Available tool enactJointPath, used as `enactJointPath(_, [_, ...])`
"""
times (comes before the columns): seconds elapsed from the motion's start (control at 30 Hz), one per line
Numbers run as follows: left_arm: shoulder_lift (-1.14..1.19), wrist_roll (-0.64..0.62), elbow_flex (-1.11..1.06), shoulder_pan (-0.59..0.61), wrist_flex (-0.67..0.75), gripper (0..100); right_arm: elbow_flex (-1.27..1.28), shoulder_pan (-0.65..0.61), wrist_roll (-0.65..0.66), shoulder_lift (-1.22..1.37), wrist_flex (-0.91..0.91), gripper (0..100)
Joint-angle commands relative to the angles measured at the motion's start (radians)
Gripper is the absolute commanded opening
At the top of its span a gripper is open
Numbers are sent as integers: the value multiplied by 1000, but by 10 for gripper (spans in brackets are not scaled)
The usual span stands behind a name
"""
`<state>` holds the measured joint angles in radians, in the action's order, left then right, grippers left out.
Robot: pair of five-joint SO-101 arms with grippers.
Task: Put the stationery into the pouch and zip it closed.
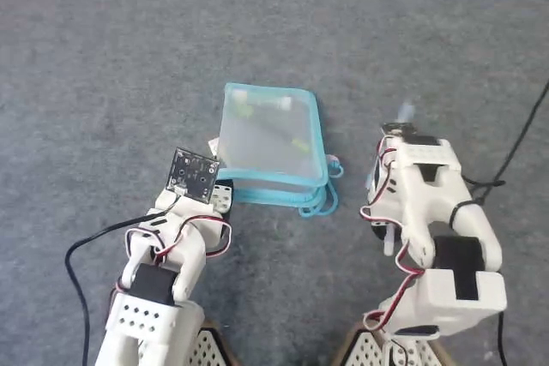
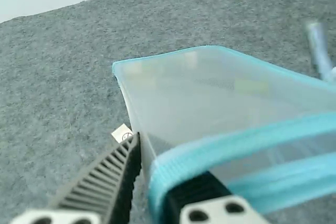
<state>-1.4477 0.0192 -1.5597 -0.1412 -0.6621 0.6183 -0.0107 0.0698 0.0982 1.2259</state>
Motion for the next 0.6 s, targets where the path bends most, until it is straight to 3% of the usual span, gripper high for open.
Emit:
enactJointPath(0.0, [2,9,25,-11,5,12,-57,35,37,-30,53,6])
enactJointPath(0.1, [2,9,25,-11,5,12,-97,67,41,-133,128,6])
enactJointPath(0.3, [2,9,25,-11,6,12,-153,36,201,-443,263,6])
enactJointPath(0.43, [2,9,25,-11,6,12,-212,-70,272,-668,357,6])
enactJointPath(0.57, [2,9,25,-11,6,12,-301,-257,273,-820,453,6])
